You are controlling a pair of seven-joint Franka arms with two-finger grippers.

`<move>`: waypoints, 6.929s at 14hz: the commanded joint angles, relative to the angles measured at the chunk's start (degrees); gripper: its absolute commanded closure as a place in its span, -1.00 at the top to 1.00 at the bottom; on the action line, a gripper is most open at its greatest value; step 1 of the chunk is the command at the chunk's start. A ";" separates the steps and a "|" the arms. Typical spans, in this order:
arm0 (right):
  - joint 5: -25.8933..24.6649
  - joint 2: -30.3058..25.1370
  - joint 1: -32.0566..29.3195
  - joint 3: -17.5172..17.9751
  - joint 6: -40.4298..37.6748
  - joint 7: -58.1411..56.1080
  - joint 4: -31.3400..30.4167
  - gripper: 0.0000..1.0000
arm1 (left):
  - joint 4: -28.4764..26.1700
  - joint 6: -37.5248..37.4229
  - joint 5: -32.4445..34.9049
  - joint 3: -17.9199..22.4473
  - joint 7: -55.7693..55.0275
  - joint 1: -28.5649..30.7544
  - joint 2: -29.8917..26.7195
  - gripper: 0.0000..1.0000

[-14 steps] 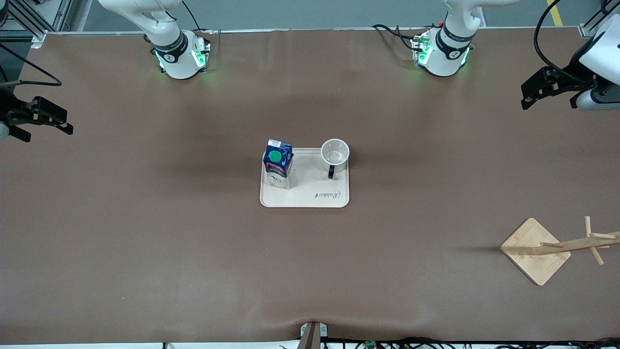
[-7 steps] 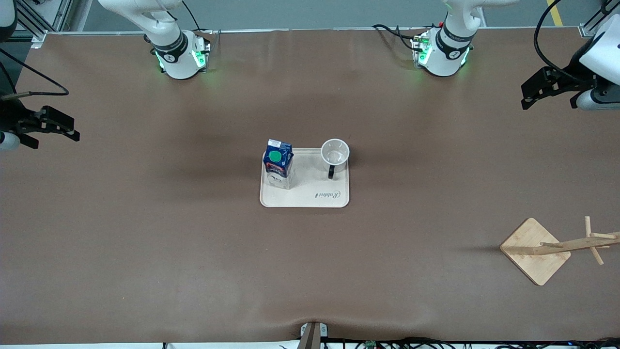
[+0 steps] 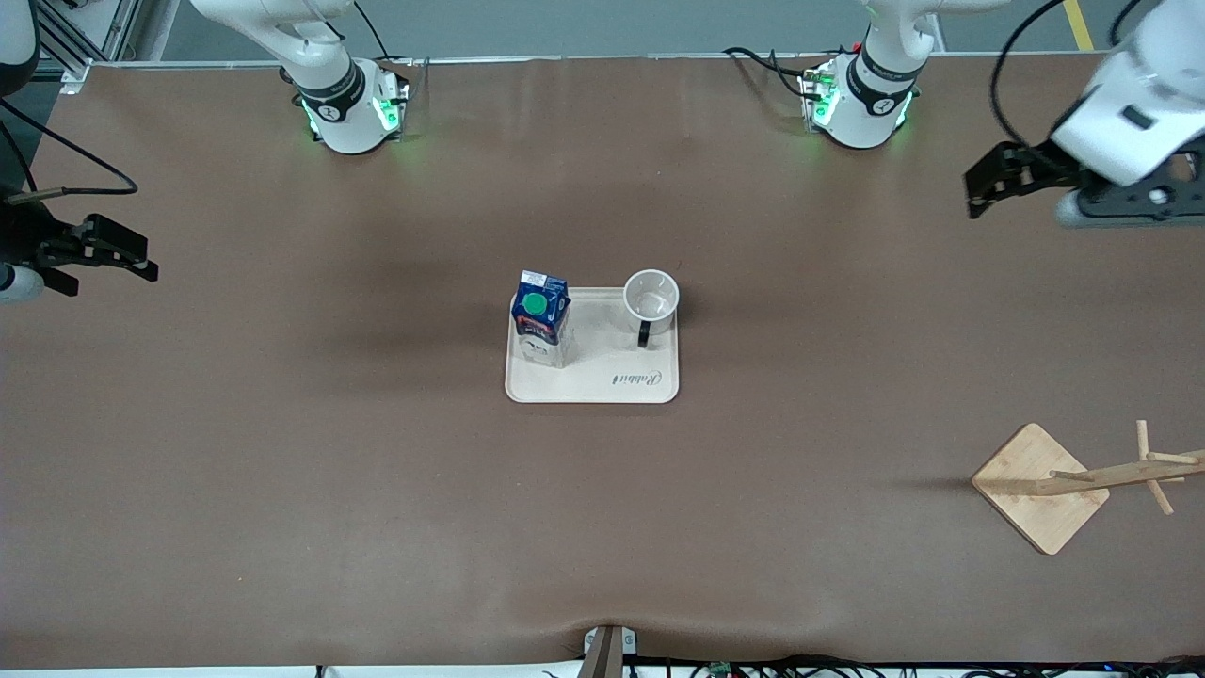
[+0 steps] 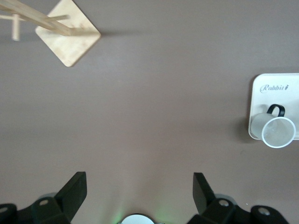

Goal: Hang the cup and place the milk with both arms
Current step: 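Move the left gripper toward the white mug on the tray, then lower the left gripper and grasp the white mug by its rim, then carry the mug toward the wooden stand while the right gripper reaches the milk, then grasp the milk carton with the right gripper while the left gripper aligns mug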

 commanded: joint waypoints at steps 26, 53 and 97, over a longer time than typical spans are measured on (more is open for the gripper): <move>0.52 3.13 -0.81 0.38 -0.24 -0.35 3.33 1.00 | -22.74 43.24 3.59 -15.97 -48.81 -13.76 27.10 0.47; 4.83 8.76 18.77 0.56 4.15 35.73 2.80 1.00 | 0.36 25.40 11.75 -12.98 -47.85 3.18 22.54 -1.00; 8.96 27.48 40.50 0.47 17.43 62.31 4.39 0.87 | -20.46 48.78 10.36 -13.42 -35.72 31.85 5.84 -1.00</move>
